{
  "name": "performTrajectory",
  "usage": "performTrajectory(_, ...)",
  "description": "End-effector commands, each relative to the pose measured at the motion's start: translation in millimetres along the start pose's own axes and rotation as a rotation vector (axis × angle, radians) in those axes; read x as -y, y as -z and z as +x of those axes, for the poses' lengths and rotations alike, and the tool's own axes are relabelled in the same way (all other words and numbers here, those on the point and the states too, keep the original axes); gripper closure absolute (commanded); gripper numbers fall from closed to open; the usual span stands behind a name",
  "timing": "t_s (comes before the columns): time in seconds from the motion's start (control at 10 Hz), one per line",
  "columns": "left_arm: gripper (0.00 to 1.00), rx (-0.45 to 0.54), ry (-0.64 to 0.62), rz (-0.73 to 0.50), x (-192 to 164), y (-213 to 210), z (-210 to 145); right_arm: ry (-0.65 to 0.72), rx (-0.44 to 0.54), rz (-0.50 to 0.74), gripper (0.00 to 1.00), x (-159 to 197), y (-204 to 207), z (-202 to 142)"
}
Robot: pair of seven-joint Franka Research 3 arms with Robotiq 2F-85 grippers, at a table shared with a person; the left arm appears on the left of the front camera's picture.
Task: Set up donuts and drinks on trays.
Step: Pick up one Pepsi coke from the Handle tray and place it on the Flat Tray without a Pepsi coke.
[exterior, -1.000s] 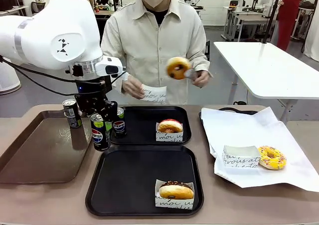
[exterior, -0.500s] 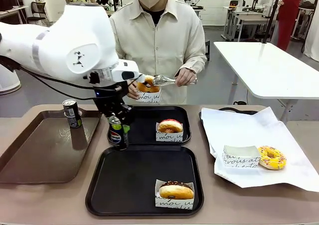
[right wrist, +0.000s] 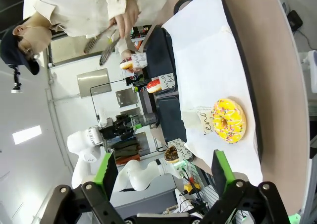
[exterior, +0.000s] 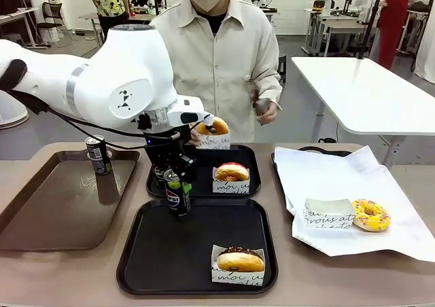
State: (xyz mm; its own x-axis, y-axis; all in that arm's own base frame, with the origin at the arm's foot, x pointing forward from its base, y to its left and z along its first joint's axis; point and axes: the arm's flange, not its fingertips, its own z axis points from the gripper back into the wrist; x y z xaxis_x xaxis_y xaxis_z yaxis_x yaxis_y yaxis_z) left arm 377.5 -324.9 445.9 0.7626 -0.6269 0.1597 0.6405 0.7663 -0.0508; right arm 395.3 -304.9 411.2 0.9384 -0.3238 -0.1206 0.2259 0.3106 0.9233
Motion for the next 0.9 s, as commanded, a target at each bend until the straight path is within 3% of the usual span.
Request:
performTrajectory(0.0, 0.41, 0.001, 0.05, -0.073, -0.9, -58.0, -58.1, -0.009, 0.008, 0.018, 0.0, -1.0, -0.4, 0.2)
performTrajectory(0.1, 0.41, -0.035, 0.107, -0.094, -6.5, -83.1, -93.1, -0.009, 0.008, 0.018, 0.0, -1.0, -0.4, 0.2)
performTrajectory(0.3, 0.41, -0.024, 0.084, -0.075, -19.7, -103.9, -136.5, -0.009, 0.008, 0.018, 0.0, -1.0, -0.4, 0.2)
performTrajectory(0.5, 0.41, 0.017, 0.041, -0.066, -26.5, -103.1, -132.4, -0.009, 0.008, 0.018, 0.0, -1.0, -0.4, 0.2)
performTrajectory(0.6, 0.41, -0.033, 0.071, -0.091, -16.3, -107.9, -138.0, -0.009, 0.008, 0.018, 0.0, -1.0, -0.4, 0.2)
performTrajectory(0.8, 0.41, -0.033, 0.071, -0.091, -16.3, -107.9, -138.0, -0.009, 0.008, 0.018, 0.0, -1.0, -0.4, 0.2)
